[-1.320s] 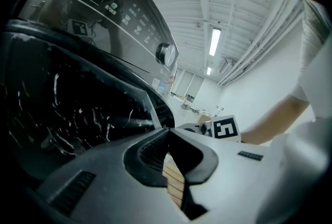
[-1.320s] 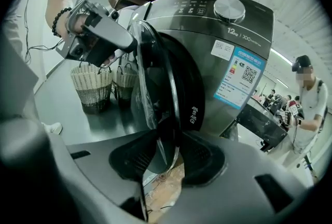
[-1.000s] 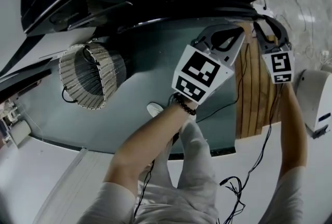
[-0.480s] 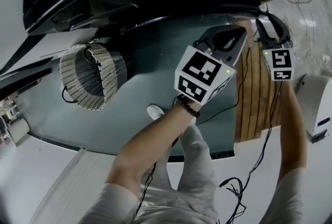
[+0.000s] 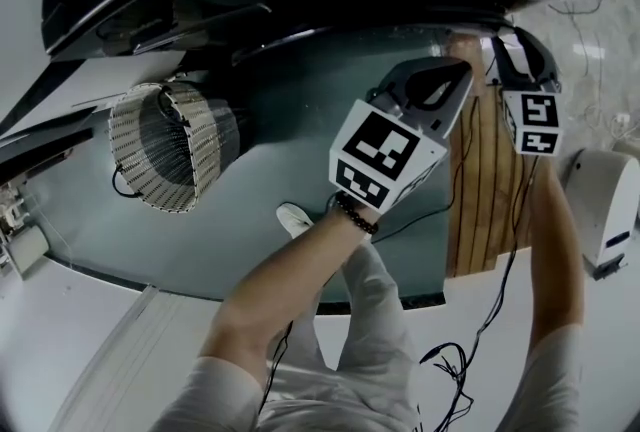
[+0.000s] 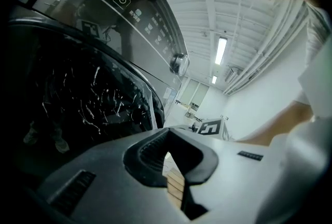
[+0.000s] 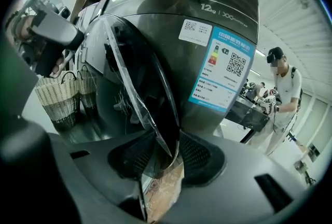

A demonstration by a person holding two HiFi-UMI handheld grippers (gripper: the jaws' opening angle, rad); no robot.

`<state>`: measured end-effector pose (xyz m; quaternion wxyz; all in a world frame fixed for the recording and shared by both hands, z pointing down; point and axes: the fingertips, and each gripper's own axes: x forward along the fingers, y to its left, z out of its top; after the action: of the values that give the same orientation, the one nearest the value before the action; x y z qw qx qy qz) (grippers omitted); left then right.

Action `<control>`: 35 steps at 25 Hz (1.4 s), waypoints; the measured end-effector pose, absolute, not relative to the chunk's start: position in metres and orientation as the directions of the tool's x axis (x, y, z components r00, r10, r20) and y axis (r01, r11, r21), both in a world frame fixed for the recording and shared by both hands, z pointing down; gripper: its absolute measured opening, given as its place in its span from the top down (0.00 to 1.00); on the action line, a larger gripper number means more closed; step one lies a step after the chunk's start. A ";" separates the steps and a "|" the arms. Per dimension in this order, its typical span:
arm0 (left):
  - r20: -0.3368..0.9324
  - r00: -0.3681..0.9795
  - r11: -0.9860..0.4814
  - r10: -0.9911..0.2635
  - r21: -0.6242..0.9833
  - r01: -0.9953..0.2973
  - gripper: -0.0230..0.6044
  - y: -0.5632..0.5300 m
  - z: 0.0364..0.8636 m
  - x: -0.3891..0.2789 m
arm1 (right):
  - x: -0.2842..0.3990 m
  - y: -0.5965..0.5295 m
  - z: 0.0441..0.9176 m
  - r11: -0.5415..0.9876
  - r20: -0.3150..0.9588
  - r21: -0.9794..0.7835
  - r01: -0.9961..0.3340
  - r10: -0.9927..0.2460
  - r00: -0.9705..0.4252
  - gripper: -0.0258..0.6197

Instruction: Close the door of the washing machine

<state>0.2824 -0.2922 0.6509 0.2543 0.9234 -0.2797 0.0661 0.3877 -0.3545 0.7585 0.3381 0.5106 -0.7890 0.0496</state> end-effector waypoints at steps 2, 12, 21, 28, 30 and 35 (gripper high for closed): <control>0.261 0.837 -0.720 -0.481 0.427 -0.547 0.96 -0.290 0.648 0.281 | 0.389 -0.355 0.758 0.473 0.582 0.268 -0.839 -0.774 -0.249 0.72; 0.251 0.840 -0.747 -0.480 0.384 -0.542 0.96 -0.262 0.631 0.247 | 0.406 -0.330 0.755 0.330 0.555 0.299 -0.895 -0.823 -0.118 0.82; 0.271 0.796 -0.713 -0.541 0.354 -0.605 0.96 -0.224 0.588 0.160 | 0.378 -0.212 0.686 0.249 0.495 0.137 -0.959 -0.856 -0.152 0.94; 0.259 0.743 -0.655 -0.617 0.353 -0.668 0.96 -0.180 0.502 0.094 | 0.298 -0.165 0.552 0.339 0.417 0.039 -0.940 -0.860 -0.293 0.94; 0.263 0.731 -0.640 -0.630 0.357 -0.680 0.96 -0.157 0.472 0.074 | 0.272 -0.149 0.511 0.386 0.400 0.037 -0.922 -0.851 -0.341 0.94; 0.235 0.715 -0.628 -0.658 0.352 -0.694 0.96 -0.126 0.388 0.043 | 0.236 -0.130 0.395 0.423 0.324 0.026 -0.906 -0.861 -0.393 0.94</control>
<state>0.0427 -0.1255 0.3882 0.2129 0.9012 -0.3752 0.0419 0.2365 -0.1302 0.3951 0.1456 0.5314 -0.8310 0.0772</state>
